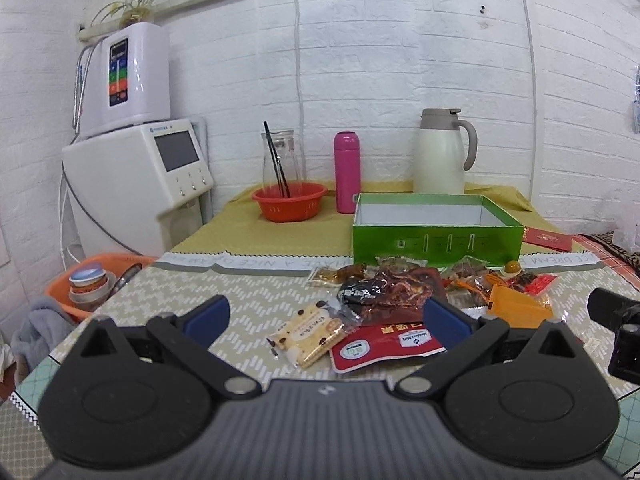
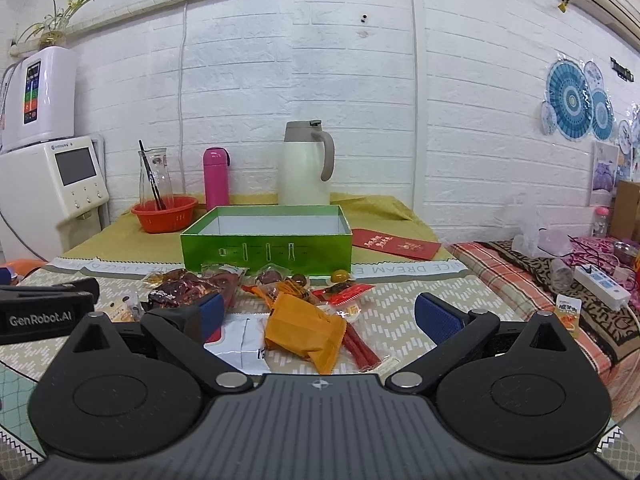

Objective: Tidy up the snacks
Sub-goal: 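Move both grippers toward the snack packets in front of the green box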

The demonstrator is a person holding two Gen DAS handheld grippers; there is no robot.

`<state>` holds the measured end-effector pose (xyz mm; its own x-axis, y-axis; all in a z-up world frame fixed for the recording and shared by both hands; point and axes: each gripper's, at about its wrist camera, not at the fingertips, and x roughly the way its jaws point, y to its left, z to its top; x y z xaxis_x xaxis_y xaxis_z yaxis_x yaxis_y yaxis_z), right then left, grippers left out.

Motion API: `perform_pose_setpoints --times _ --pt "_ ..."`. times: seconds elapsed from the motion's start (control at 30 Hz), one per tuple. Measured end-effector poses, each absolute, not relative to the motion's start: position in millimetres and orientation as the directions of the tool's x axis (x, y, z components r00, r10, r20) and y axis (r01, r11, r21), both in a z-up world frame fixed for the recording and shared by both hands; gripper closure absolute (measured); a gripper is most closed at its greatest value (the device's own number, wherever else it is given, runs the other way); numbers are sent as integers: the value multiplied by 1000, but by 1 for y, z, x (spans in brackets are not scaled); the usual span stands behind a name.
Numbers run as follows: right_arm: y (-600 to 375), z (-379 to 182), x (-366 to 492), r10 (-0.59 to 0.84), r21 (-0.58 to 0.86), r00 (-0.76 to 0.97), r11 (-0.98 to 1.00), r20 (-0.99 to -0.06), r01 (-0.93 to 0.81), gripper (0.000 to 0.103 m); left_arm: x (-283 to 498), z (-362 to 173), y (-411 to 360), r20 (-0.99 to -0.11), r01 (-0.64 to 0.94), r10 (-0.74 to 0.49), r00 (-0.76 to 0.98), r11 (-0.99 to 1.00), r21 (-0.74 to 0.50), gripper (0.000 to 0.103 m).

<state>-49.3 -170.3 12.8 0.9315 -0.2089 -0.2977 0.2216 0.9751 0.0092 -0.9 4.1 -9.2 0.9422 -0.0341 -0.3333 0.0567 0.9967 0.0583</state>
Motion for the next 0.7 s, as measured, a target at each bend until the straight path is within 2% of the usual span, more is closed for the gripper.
perform_pose_setpoints --times 0.17,0.33,0.57,0.7 --pt "-176 10 -48 -167 59 937 979 -307 194 0 -4 -9 4 -324 74 -52 944 996 55 0" --pt "-176 11 -52 -153 87 949 979 -277 184 0 -4 -7 5 -317 62 -41 948 996 56 0" --pt "-164 8 -45 -268 -41 917 963 -296 268 0 -3 -8 6 -328 64 -42 944 996 56 0" --pt "-162 5 -45 -246 -43 921 969 -303 245 0 -1 -10 2 -333 63 -28 942 993 95 0"
